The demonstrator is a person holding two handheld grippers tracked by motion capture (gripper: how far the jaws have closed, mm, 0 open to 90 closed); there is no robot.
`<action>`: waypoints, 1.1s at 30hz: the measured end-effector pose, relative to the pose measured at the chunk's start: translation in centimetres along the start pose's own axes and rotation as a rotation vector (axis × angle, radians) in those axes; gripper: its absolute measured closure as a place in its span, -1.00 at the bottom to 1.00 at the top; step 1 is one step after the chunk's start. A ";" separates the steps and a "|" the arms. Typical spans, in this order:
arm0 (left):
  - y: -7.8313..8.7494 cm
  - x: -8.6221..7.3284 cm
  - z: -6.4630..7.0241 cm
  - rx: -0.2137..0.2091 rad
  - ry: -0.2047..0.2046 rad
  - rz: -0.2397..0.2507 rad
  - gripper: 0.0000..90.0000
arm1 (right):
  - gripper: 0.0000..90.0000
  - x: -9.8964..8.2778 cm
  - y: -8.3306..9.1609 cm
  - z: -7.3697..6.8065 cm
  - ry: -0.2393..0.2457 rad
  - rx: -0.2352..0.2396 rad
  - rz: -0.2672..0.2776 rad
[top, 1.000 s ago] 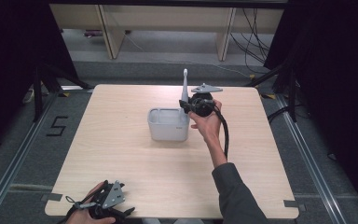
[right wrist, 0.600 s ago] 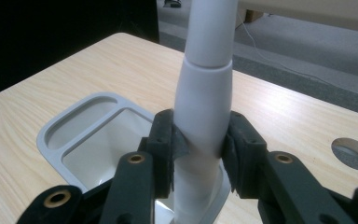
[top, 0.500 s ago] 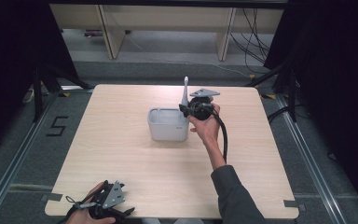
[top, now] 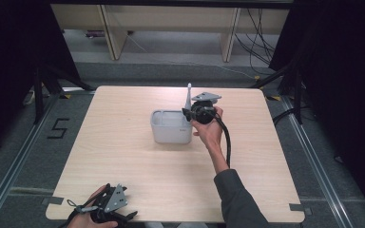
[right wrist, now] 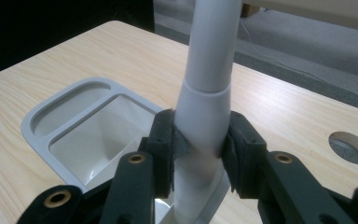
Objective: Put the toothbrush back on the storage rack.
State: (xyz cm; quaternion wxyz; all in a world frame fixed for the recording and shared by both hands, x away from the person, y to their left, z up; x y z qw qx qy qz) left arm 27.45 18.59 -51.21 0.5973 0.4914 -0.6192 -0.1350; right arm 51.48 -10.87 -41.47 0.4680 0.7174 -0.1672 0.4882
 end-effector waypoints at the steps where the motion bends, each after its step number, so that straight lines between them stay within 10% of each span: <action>1: 0.0 0.0 0.0 0.001 0.001 -0.002 -0.66 | 0.48 0.0 0.0 0.0 -0.008 0.002 -0.012; 18: 0.0 0.0 0.0 -0.005 0.000 -0.009 -0.66 | 0.51 -0.1 0.0 0.0 0.026 -0.004 0.007; 33: 0.0 0.0 0.0 -0.008 -0.001 -0.009 -0.66 | -0.16 -0.4 0.9 -0.7 -0.038 -0.018 0.011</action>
Point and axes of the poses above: each handheld gripper's, and its own axes: y roughly backward along the jaws, x roughly out of its top, z roughly to its right, the point moved 1 cm from there along -y, roughly forward along the jaws, and after that the axes turned 5 degrees about -y, right-handed, at the moved point
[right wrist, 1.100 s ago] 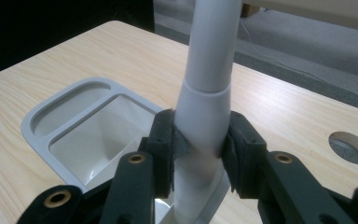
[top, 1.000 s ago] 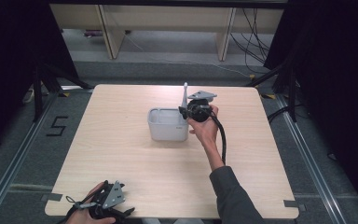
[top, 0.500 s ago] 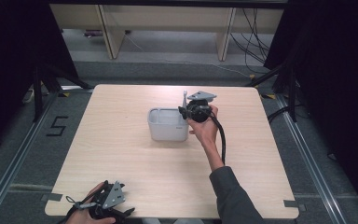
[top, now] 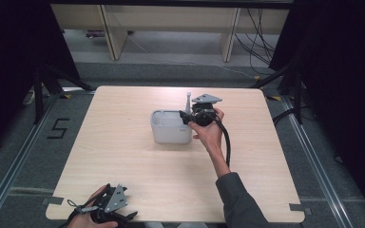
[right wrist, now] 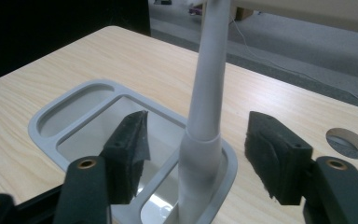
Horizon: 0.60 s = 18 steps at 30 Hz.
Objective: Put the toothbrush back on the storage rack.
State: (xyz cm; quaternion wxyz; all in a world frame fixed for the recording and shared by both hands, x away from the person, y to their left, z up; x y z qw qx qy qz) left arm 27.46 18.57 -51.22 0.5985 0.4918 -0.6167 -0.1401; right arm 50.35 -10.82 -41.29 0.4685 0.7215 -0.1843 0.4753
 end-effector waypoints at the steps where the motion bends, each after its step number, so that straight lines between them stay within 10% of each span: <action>1: 0.0 0.0 0.0 0.000 0.000 0.000 -0.66 | -0.16 0.0 0.0 0.0 0.000 0.000 0.000; 18: -0.1 0.0 0.0 0.010 0.006 0.001 -0.66 | -0.22 -0.7 2.4 0.9 -0.024 0.046 0.034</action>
Point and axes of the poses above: each handheld gripper's, and its own axes: y roughly backward along the jaws, x roughly out of its top, z roughly to its right, the point moved 1 cm from there along -y, roughly forward along the jaws, and after that the axes turned 5 degrees about -y, right-handed, at the moved point
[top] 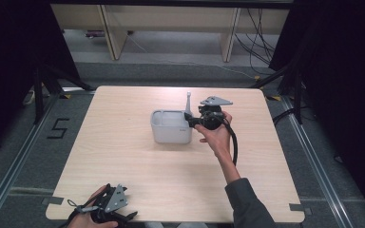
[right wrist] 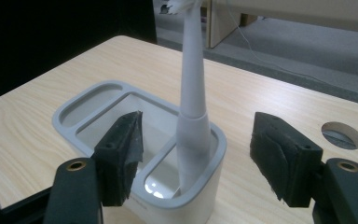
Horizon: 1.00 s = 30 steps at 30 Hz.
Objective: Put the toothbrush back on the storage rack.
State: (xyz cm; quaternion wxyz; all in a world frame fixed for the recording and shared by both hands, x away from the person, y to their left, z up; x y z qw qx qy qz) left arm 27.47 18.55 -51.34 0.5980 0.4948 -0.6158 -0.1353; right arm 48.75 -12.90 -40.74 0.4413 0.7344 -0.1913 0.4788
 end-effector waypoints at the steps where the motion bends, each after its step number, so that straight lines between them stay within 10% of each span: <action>1: 0.0 0.0 0.0 0.001 -0.001 -0.001 -0.66 | -0.22 0.0 0.1 0.1 0.004 0.006 -0.002; 30: 0.1 0.1 0.1 -0.003 0.010 0.009 -0.66 | -0.33 -2.6 2.2 -0.1 -0.019 0.061 -0.004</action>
Point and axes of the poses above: each handheld gripper's, and its own axes: y roughly backward along the jaws, x roughly out of its top, z roughly to its right, the point moved 1 cm from there along -y, roughly forward along the jaws, and after that the axes turned 5 degrees about -y, right-handed, at the moved point
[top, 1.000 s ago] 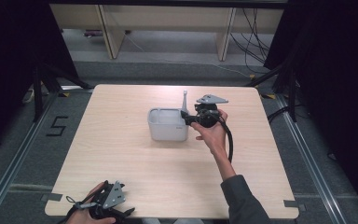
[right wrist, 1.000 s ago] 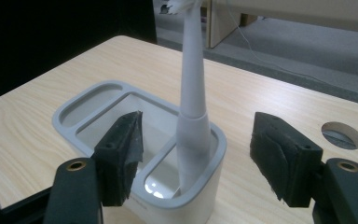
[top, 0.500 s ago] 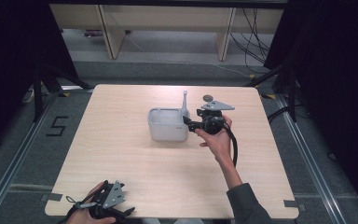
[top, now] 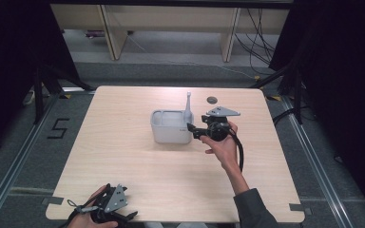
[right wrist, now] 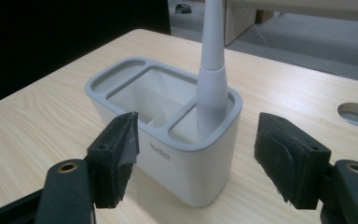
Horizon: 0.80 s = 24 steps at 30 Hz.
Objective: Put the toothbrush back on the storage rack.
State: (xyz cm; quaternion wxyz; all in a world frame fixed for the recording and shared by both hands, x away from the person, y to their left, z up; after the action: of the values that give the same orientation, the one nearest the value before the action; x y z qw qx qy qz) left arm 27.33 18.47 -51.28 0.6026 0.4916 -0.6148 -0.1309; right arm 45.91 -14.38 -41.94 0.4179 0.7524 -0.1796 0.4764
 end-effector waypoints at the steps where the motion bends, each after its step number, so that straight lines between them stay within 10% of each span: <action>1: 0.1 0.0 0.0 -0.002 0.000 0.003 -0.66 | -0.33 -0.1 0.0 0.1 0.026 -0.006 0.001; 24: 0.1 0.0 0.0 -0.002 0.001 0.005 -0.66 | -0.41 -1.0 0.9 -0.7 0.012 0.027 -0.009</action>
State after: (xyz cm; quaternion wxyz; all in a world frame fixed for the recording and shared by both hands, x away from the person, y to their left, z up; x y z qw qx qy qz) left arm 27.25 18.51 -51.16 0.6036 0.4896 -0.6157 -0.1298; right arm 44.42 -14.42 -42.28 0.4110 0.7560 -0.1671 0.4813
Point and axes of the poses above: each handheld gripper's, and its own axes: y roughly backward along the jaws, x roughly out of its top, z roughly to its right, the point moved 1 cm from there along -y, roughly forward along the jaws, and after that the axes turned 5 degrees about -y, right-handed, at the moved point
